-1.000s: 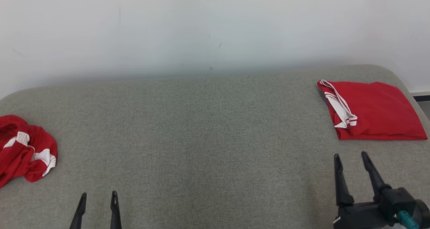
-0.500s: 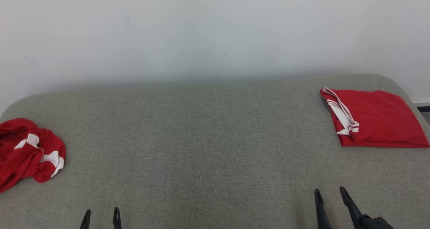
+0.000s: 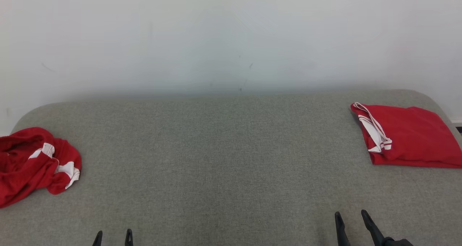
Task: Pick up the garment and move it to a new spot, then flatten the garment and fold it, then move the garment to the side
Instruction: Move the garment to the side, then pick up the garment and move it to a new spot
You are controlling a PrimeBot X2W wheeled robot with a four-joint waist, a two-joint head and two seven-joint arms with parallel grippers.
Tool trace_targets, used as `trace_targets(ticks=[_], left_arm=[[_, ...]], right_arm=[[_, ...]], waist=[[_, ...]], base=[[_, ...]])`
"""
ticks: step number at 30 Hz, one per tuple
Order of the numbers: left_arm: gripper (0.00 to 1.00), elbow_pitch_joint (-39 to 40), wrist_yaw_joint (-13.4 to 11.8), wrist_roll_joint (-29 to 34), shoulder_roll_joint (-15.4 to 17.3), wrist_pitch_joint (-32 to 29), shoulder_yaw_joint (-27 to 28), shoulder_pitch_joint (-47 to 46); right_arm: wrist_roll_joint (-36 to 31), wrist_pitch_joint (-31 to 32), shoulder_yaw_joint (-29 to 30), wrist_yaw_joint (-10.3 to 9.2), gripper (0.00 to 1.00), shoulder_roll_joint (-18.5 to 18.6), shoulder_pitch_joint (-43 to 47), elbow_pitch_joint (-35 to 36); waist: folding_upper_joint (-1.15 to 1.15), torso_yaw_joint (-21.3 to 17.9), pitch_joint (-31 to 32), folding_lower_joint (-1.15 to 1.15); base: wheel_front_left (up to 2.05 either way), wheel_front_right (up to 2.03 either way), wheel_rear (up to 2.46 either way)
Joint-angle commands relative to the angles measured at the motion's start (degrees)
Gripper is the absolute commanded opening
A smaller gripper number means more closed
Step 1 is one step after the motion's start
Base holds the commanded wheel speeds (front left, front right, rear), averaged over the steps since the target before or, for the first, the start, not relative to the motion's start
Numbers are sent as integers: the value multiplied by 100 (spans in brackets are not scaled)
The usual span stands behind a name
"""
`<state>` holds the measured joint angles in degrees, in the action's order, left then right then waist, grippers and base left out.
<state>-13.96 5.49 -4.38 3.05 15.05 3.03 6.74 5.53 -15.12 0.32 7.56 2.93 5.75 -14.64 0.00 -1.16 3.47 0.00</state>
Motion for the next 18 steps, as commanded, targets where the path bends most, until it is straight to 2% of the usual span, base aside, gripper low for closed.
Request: trace_targets(ticks=[1,18], left_arm=[[100,26,-2,46,12,20,25,-36],[100,123,24,146,6,20,61,-54]], right_arm=[[-15,1,-8,-12,100,-7,28,-35],[-74,0,44,-12,100,-8,-22,-186]], waist=[[0,10,8,0],[0,28,15,0]], base=[[0,0,0],[0,0,0]])
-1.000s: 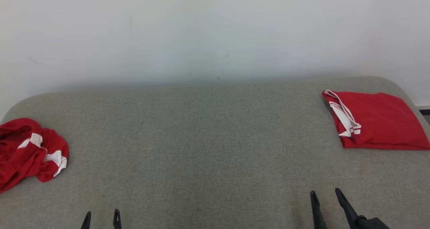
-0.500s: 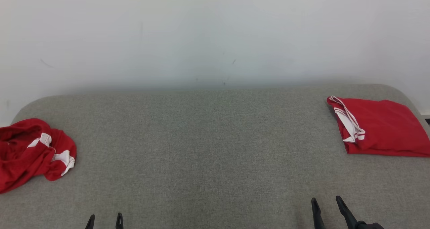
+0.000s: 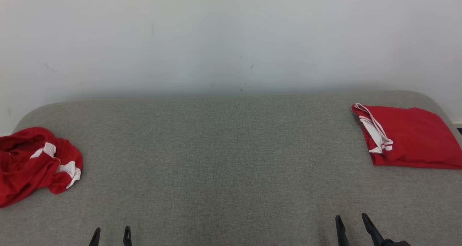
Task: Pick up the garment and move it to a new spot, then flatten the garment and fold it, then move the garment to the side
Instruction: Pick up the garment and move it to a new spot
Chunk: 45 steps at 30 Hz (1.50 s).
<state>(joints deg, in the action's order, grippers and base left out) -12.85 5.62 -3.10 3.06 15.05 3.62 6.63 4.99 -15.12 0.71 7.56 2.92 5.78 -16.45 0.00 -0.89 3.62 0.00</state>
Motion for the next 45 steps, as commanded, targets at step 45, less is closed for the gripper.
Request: trace_targets(ticks=[45], left_arm=[[100,-108,-57,34,136,20,242,-155]], right_arm=[[310,0,-88,-12,100,-7,50,-83]], waist=[[0,1796,-43,0]], base=[[0,0,0]])
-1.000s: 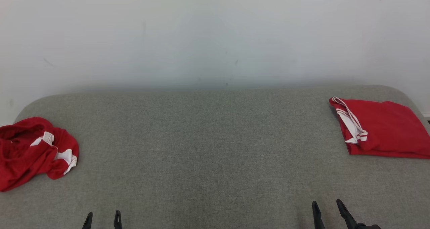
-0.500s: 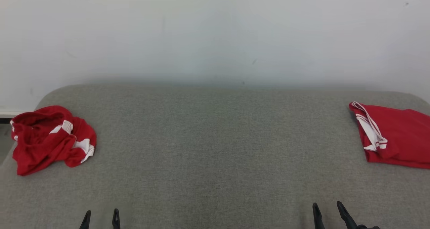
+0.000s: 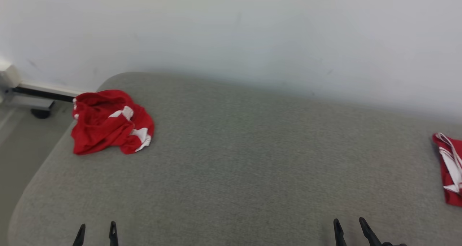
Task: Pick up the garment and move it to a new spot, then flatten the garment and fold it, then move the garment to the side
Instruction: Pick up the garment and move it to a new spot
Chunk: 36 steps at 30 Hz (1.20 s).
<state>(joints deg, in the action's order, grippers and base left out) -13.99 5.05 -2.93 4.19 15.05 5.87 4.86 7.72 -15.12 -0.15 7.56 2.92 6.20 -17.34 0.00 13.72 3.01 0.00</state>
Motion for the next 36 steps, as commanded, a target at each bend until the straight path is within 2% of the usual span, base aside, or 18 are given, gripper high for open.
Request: trace_targets(ticks=[1,14,29,36], left_arm=[[100,-2,-8,2,32,20,37,31],[100,-6,-49,-69,111,20,298,100],[100,320,-303,-98,-23,20,436,315],[100,94,-175,-200,53,20,452,-46]], right_arm=[[49,0,8,-12,100,-6,13,-3],[170,0,-146,-12,100,-7,-33,-77],[71,1,-301,-12,100,-5,-217,-176],[72,1,-208,-12,100,-6,-101,-111]], waist=[[0,417,26,0],[0,1297,135,0],[0,1361,59,0],[0,1328,89,0]], base=[[0,0,0],[0,0,0],[0,0,0],[0,0,0]])
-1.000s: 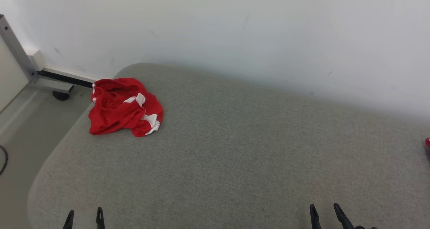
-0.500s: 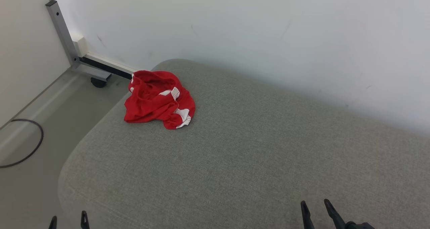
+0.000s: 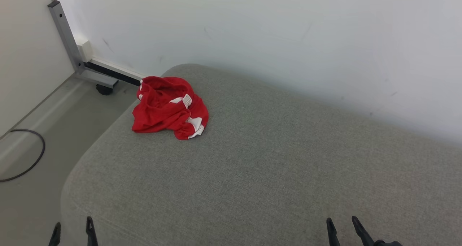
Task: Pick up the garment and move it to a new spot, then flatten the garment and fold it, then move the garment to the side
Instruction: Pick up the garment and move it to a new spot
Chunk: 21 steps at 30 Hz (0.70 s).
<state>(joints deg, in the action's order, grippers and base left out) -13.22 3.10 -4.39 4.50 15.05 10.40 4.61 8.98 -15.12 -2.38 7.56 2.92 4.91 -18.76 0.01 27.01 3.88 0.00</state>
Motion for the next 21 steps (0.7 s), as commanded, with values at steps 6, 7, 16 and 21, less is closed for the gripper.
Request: trace_targets(ticks=[6,7,16,21], left_arm=[[100,-269,110,-201,134,19,99,-801],[100,-337,134,-223,182,20,127,-948],[100,-918,239,-598,743,19,513,-2607],[100,-1362,327,-763,1313,-47,591,-3487]], right_arm=[[-94,1,-102,-12,100,-5,-113,101],[-107,0,-143,-12,100,-5,-151,116],[-282,1,-327,-12,100,-2,-674,339],[-307,1,-342,-11,100,-5,-963,591]], waist=[[-1,-455,-178,0],[-1,-569,-222,0],[-1,-1840,-1046,0],[-1,-2468,-1647,0]], base=[[0,0,0],[0,0,0],[0,0,0],[0,0,0]])
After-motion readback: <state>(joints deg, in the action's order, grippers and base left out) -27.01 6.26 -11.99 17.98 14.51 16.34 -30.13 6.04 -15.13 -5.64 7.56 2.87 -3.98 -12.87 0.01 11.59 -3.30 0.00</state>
